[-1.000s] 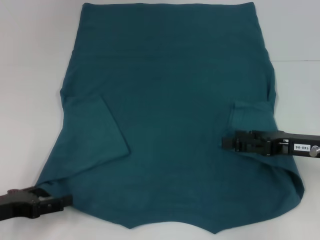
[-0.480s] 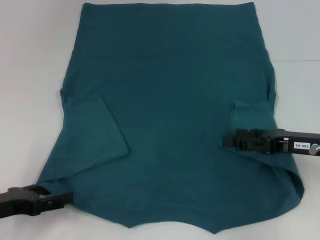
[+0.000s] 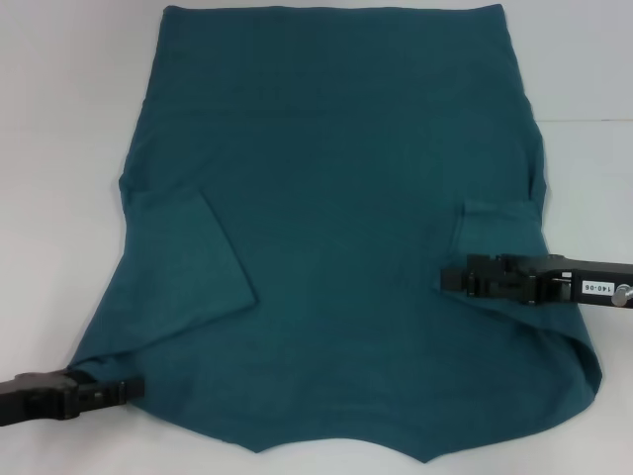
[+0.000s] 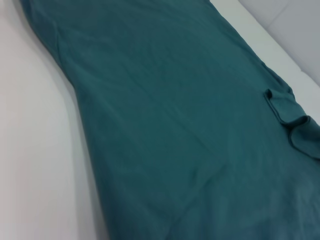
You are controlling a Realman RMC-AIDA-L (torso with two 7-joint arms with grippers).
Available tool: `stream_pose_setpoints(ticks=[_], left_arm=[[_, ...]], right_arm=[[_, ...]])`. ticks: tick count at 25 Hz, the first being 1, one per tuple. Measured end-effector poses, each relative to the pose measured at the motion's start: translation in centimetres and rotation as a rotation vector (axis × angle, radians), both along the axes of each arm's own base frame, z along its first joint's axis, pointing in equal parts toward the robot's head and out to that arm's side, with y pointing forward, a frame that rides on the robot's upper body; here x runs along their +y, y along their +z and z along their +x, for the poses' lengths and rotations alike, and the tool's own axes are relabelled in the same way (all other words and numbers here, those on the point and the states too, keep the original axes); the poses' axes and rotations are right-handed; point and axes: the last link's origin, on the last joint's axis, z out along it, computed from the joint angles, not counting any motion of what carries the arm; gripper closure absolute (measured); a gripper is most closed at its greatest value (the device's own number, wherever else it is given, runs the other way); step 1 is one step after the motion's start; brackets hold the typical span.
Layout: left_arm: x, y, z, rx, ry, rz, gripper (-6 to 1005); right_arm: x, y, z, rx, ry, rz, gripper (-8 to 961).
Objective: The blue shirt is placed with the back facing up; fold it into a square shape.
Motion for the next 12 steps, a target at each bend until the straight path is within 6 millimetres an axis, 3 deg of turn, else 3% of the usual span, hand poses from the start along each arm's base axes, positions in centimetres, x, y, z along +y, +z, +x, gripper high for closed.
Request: stream_pose_setpoints(ticks=[12], left_arm=[[0.18, 0.38, 0.08, -0.056, 0.111, -0.009, 237]], right_arm=[[0.06, 0.24, 0.06, -0.002, 0.003, 0.004, 50]])
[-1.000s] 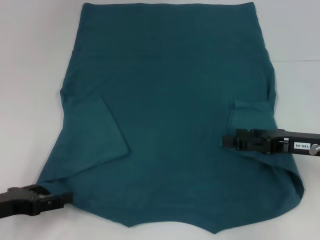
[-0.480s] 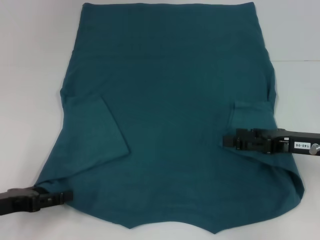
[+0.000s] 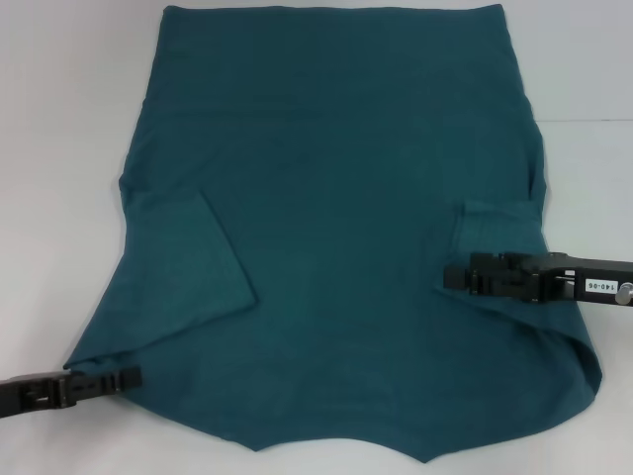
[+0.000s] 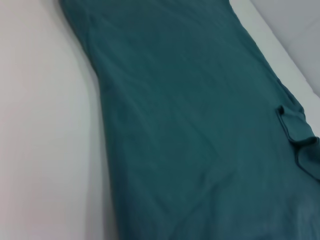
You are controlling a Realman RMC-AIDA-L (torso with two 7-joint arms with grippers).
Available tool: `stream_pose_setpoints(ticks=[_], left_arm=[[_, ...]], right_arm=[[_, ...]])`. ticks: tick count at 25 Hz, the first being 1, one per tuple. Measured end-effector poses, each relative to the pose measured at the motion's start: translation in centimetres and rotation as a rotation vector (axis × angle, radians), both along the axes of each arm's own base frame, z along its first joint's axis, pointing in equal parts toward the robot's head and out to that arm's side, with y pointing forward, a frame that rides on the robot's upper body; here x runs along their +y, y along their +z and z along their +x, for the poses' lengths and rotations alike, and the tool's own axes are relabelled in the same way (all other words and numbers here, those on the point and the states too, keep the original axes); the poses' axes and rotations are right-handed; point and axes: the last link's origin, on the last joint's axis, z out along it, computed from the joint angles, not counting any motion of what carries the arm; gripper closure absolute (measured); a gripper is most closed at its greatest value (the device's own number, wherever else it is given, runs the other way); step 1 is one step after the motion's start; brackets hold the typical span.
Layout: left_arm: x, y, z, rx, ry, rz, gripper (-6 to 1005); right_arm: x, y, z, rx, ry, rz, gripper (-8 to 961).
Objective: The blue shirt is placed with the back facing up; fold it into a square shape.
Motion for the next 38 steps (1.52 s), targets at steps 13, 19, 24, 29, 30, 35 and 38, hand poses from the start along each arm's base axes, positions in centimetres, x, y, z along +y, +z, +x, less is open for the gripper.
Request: stream_pose_setpoints(ticks=[13, 19, 24, 29, 30, 35, 38], left_arm=[[0.5, 0.2, 0.1, 0.004, 0.011, 0.005, 276], [0.9, 0.4, -0.2, 0.007, 0.059, 0.014, 294], [1.0, 0.4, -0.3, 0.010, 0.072, 0.016, 421], [1.1, 0.4, -0.2, 0.015, 0.071, 0.009, 610], [1.1, 0.4, -0.2, 0.016, 0.071, 0.008, 647], [1.1, 0.4, -0.1, 0.010, 0.067, 0.002, 871], [1.1, 0.5, -0.1, 0.008, 0.069, 0.004, 975]], right_arm=[[0.0, 0.0, 0.0, -0.001, -0.001, 0.000, 50], [0.0, 0.0, 0.0, 0.000, 0.000, 0.002, 50], [0.1, 0.1, 0.0, 0.000, 0.001, 0.002, 50], [0.1, 0.1, 0.0, -0.001, 0.001, 0.003, 49], [0.1, 0.1, 0.0, -0.001, 0.001, 0.004, 49], [0.1, 0.1, 0.1, -0.006, -0.002, 0.004, 50], [0.0, 0.3, 0.5, -0.021, -0.011, 0.006, 51]])
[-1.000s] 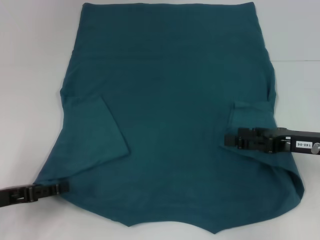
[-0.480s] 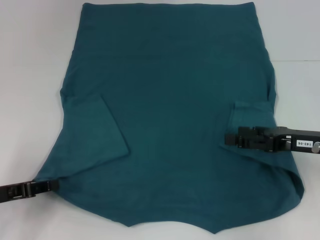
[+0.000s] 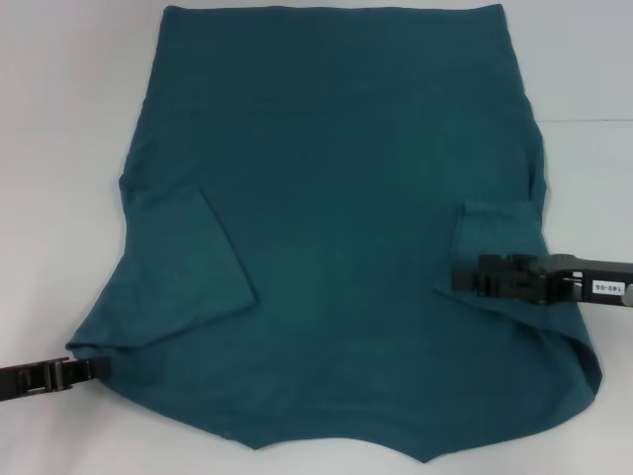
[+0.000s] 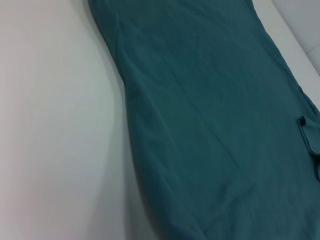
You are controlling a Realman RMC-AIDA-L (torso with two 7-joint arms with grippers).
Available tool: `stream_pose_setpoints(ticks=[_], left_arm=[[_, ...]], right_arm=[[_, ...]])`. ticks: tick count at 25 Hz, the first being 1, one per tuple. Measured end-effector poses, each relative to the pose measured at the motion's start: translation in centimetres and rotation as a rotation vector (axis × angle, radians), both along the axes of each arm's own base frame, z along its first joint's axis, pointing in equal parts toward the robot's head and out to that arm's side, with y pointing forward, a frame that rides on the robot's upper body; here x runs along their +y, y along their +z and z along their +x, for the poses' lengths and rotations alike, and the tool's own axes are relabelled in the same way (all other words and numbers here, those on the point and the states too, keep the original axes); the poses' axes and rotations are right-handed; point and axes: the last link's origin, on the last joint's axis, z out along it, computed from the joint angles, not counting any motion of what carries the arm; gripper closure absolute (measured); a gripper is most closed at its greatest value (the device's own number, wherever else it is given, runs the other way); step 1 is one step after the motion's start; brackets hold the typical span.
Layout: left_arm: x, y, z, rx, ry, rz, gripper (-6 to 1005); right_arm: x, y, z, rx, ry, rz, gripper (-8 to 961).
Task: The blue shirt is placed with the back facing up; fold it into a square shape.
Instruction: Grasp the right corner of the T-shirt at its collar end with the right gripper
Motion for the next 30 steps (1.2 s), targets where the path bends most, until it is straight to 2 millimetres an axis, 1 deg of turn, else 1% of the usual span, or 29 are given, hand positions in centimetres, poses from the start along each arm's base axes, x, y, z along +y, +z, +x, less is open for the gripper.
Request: stream_pose_setpoints(ticks=[5, 9, 14, 18, 21, 26, 30], left_arm=[[-0.1, 0.0, 0.0, -0.006, 0.008, 0.003, 990], [-0.1, -0.1, 0.0, -0.014, 0.012, 0.004, 996], [0.0, -0.2, 0.2, -0.020, 0.009, 0.006, 996], [0.4, -0.3, 0.5, -0.022, 0.001, 0.010, 996], [0.8, -0.4, 0.9, -0.025, -0.012, 0.005, 996], [1.0, -0.5, 1.1, -0.028, -0.020, 0.001, 996], [1.0, -0.5, 1.1, -0.029, -0.022, 0.001, 996]], right_arm=[[-0.5, 0.7, 1.3, -0.027, -0.023, -0.001, 51], [-1.5, 1.4, 2.5, -0.032, -0.051, -0.007, 52], [-3.3, 2.9, 4.6, -0.034, -0.128, -0.023, 53], [-4.1, 4.5, 6.3, -0.042, -0.200, -0.003, 53], [-4.6, 5.2, 7.5, -0.065, -0.258, 0.003, 53], [-5.0, 5.4, 8.9, -0.117, -0.331, -0.007, 53], [-4.9, 5.0, 9.2, -0.134, -0.355, -0.011, 54]])
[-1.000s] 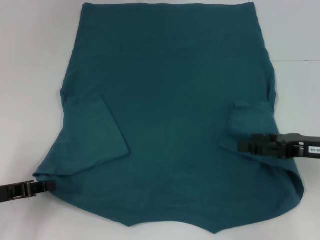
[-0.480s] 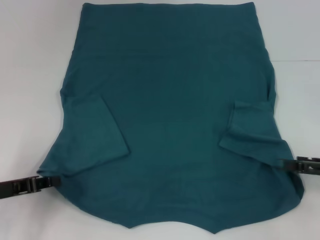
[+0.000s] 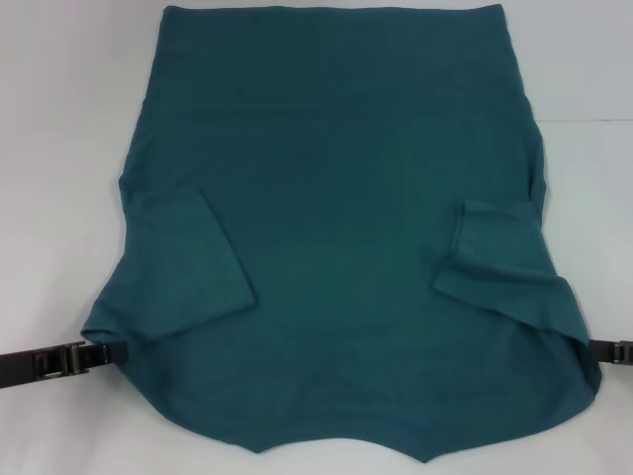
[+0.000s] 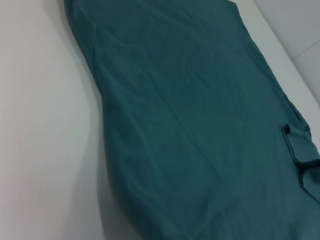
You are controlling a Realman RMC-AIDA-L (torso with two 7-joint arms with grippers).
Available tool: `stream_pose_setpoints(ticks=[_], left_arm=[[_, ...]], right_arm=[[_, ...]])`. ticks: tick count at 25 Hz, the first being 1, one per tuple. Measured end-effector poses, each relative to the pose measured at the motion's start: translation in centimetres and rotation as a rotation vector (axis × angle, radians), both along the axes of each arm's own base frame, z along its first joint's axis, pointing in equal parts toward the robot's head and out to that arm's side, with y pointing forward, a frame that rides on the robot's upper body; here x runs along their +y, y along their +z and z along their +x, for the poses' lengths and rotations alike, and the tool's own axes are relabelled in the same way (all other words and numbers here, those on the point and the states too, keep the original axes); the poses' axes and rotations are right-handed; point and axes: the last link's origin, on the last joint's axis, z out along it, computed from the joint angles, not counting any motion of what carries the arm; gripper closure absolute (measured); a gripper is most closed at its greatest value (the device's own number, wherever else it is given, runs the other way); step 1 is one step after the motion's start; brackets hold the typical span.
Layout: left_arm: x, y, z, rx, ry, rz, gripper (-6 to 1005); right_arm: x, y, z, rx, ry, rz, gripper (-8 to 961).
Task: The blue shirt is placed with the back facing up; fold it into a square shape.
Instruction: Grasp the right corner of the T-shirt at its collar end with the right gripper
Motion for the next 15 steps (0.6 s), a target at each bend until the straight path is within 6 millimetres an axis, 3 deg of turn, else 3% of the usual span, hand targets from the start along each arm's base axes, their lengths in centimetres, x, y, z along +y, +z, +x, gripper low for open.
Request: stream_pose_setpoints(ticks=[15], left_arm=[[0.0, 0.1, -0.1, 0.004, 0.000, 0.008, 996]], right_arm=[[1.1, -2.1, -1.3, -0.006, 0.031, -0.037, 53]])
